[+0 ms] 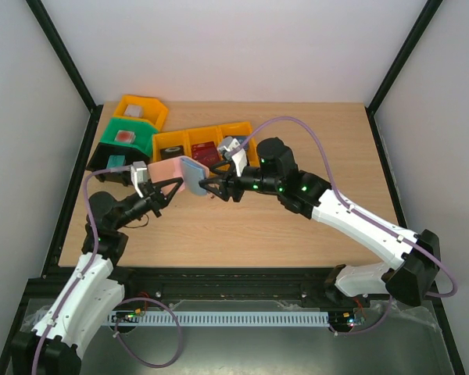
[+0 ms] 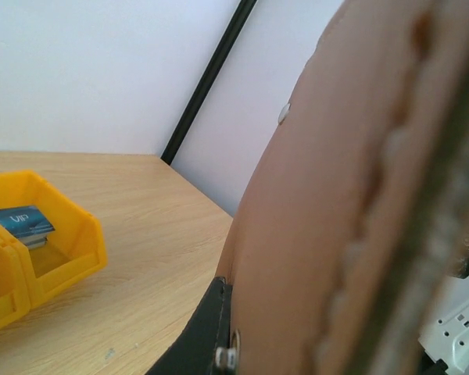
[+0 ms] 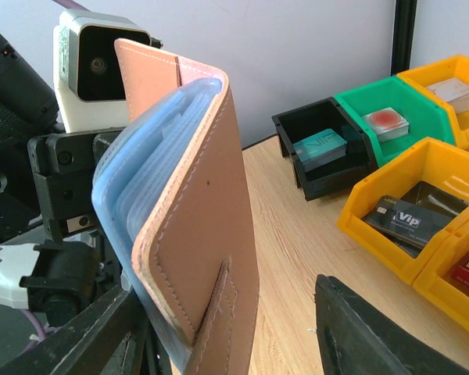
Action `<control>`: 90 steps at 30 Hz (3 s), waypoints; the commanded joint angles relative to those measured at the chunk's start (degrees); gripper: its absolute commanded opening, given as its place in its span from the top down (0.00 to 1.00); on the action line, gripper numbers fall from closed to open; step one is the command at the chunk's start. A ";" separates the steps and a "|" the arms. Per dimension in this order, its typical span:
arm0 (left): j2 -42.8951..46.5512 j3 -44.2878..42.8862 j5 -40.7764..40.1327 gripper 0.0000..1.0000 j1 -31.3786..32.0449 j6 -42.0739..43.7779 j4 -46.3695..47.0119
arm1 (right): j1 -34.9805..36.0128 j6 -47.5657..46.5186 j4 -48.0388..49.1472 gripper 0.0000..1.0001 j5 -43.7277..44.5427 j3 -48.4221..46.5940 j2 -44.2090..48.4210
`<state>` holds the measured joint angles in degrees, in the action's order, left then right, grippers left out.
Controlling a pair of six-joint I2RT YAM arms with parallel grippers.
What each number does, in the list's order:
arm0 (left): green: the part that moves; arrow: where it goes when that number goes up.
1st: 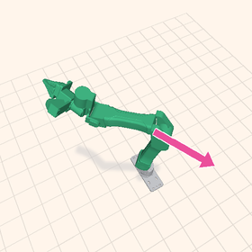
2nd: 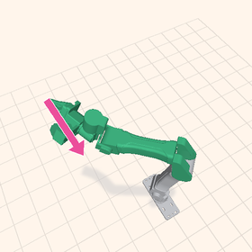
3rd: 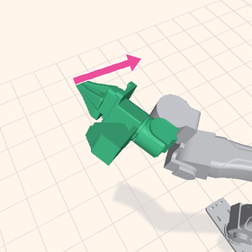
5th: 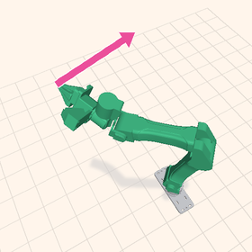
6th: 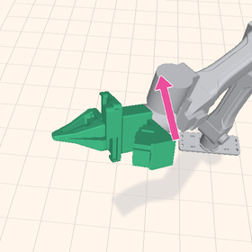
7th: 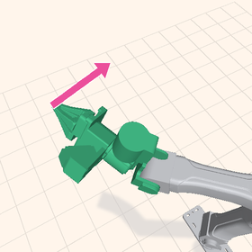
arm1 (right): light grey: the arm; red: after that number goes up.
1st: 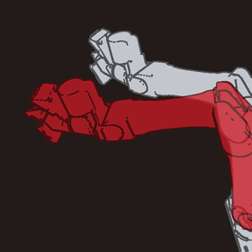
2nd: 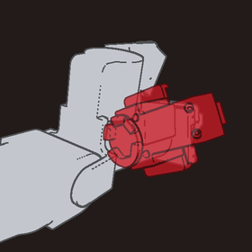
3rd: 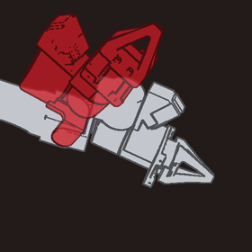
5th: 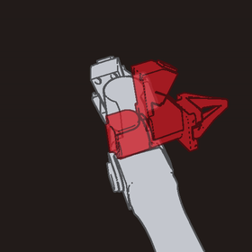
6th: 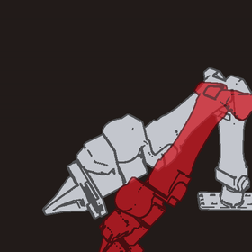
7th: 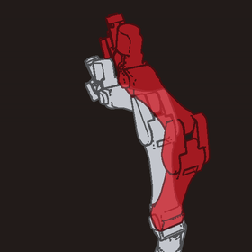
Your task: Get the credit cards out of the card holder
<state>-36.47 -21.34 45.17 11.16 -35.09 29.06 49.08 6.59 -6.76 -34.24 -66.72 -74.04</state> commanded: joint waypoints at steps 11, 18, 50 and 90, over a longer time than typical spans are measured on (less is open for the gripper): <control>0.74 2.09 0.52 0.98 -0.57 -4.64 4.52 | -0.74 -3.87 -0.41 0.34 -0.33 0.01 0.54; 0.95 2.08 1.66 0.98 -0.35 -3.84 4.77 | -0.74 -0.65 2.77 0.35 1.00 -0.57 -2.10; 0.82 0.79 -11.69 0.00 0.59 15.67 -3.45 | 8.56 10.15 1.06 0.98 26.94 -10.45 -11.47; 2.28 4.95 -6.70 0.98 -2.27 -2.14 2.58 | 0.68 3.02 2.53 0.45 -1.69 -4.28 -6.35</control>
<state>-34.30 -17.72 35.97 9.80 -27.73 26.74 51.05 11.90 -5.45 -29.71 -73.25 -83.18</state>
